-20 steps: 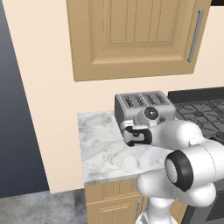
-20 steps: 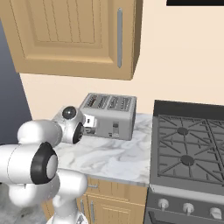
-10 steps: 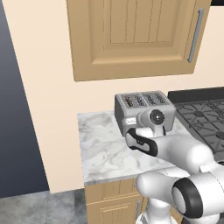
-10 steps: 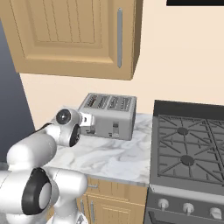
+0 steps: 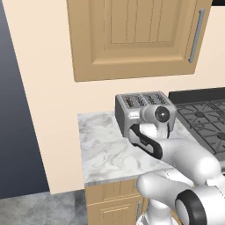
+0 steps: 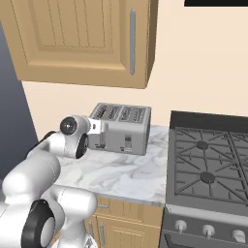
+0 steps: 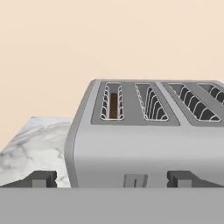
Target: Start the toaster. Once the lever pops up, take the bread to the plate on the dining counter.
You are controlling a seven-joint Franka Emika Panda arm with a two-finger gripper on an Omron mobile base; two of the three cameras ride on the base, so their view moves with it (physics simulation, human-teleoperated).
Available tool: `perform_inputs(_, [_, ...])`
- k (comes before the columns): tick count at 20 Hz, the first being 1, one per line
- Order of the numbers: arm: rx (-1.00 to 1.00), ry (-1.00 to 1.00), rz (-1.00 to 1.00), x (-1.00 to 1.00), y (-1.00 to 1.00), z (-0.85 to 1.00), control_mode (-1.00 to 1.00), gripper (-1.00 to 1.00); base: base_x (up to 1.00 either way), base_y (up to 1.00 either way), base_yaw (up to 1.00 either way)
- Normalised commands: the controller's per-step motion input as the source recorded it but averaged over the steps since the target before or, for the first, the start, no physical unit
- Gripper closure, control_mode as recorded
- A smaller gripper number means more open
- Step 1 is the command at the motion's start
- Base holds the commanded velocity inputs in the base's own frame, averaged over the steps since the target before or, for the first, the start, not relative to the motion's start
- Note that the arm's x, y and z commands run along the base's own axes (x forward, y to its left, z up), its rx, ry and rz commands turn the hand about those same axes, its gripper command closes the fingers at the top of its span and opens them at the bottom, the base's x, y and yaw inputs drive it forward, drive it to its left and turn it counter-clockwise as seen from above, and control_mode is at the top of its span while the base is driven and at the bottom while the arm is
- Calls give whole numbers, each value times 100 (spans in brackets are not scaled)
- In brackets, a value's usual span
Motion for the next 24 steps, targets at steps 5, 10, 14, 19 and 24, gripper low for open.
perform_inputs(5, [0,-10,0,0,-2,25,-100,-100,0,0,0])
perform_inputs(10, [0,-9,-2,0,0,15,-100,-100,0,0,0])
perform_inputs(14, [0,-6,-5,0,0,4,-100,-100,0,0,0])
perform_inputs(19, [0,-1,-5,2,0,0,-100,-100,0,0,0])
perform_inputs(24, [0,0,-3,5,0,1,-100,-100,0,0,0])
